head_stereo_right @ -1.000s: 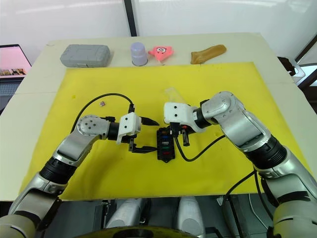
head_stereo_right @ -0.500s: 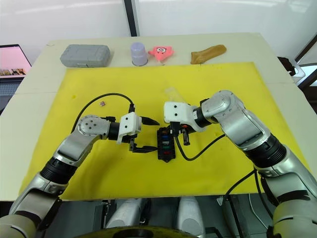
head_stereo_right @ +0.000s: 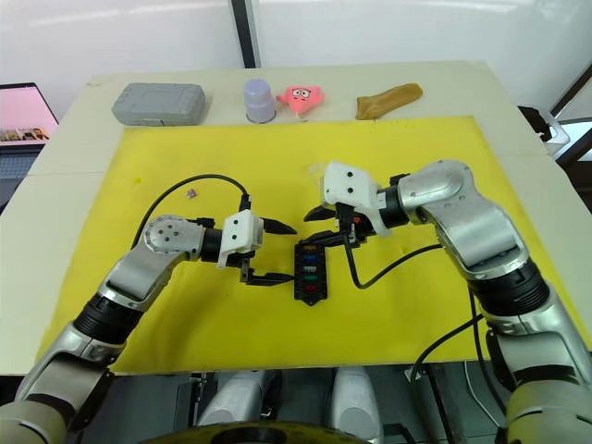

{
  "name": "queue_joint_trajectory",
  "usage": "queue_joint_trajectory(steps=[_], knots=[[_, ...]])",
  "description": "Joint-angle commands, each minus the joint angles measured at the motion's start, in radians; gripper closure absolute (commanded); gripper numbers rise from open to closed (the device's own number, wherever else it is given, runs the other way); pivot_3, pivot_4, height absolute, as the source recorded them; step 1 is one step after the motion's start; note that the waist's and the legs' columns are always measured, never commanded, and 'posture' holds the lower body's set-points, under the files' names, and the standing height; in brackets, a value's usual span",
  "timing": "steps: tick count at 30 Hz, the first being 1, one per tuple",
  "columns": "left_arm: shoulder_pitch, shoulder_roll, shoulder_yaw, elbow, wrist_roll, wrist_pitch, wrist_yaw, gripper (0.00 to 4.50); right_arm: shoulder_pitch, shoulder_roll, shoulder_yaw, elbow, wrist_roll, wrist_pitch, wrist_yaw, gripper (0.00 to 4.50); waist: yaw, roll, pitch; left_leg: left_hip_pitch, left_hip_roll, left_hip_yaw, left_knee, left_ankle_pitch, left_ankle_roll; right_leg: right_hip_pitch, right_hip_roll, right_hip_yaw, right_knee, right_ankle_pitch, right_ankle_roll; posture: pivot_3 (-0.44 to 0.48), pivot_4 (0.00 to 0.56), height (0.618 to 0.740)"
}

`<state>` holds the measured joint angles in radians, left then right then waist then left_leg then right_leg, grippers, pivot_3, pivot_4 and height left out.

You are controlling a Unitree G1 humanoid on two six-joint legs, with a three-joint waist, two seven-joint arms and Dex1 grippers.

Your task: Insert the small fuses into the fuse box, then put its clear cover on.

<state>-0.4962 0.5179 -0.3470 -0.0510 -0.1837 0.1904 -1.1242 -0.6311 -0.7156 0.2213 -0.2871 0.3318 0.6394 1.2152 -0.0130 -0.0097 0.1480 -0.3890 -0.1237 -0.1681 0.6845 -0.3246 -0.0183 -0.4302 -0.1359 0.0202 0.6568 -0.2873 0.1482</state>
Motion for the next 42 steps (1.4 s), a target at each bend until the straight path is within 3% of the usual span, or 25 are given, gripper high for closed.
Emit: queue_joint_trajectory(steps=[1, 3, 4, 32, 40, 42], knots=[[0.001, 0.008, 0.016, -0.034, -0.005, -0.008, -0.006, 0.00, 0.060, 0.053, -0.067, 0.003, 0.043, -0.102, -0.035, 3.38, 0.000, 0.000, 0.000, 0.000, 0.000, 0.000, 0.000, 0.000, 0.000, 0.000, 0.000, 0.000, 0.000, 0.000, 0.000, 0.000, 0.150, 0.740], [0.000, 0.010, 0.018, -0.032, -0.005, -0.008, -0.009, 0.00, 0.086, 0.080, -0.073, 0.016, 0.043, -0.130, -0.057, 4.29, 0.000, 0.000, 0.000, 0.000, 0.000, 0.000, 0.000, 0.000, 0.000, 0.000, 0.000, 0.000, 0.000, 0.000, 0.000, 0.000, 0.150, 0.740], [-0.001, 0.011, 0.019, -0.031, -0.005, -0.008, -0.010, 0.00, 0.096, 0.090, -0.070, 0.024, 0.039, -0.138, -0.068, 4.40, -0.001, 0.000, 0.000, 0.000, 0.000, 0.000, 0.000, 0.000, 0.000, 0.000, 0.000, 0.000, 0.000, 0.000, 0.000, 0.000, 0.150, 0.740], [-0.023, 0.016, 0.022, 0.004, 0.006, -0.030, -0.023, 0.00, 0.244, 0.043, 0.003, 0.086, -0.078, -0.223, -0.140, 4.40, 0.000, 0.000, 0.000, 0.000, 0.000, 0.000, 0.000, 0.000, 0.000, 0.000, 0.000, 0.000, 0.001, 0.000, 0.000, 0.000, 0.150, 0.740], [-0.006, 0.013, 0.055, -0.015, -0.022, -0.011, -0.001, 0.00, 0.229, 0.034, -0.056, 0.012, -0.028, -0.207, -0.153, 4.40, 0.000, 0.000, 0.000, 0.000, 0.000, 0.000, 0.000, 0.000, 0.000, 0.000, 0.000, 0.000, 0.001, 0.000, 0.000, 0.000, 0.150, 0.740], [0.029, 0.031, 0.118, -0.046, -0.070, 0.047, 0.025, 0.00, 0.210, 0.026, -0.137, -0.012, 0.009, -0.156, -0.202, 4.40, -0.001, 0.000, 0.000, 0.000, 0.000, 0.000, 0.000, 0.000, 0.000, 0.000, 0.000, 0.000, 0.001, 0.000, 0.000, 0.000, 0.150, 0.740]])
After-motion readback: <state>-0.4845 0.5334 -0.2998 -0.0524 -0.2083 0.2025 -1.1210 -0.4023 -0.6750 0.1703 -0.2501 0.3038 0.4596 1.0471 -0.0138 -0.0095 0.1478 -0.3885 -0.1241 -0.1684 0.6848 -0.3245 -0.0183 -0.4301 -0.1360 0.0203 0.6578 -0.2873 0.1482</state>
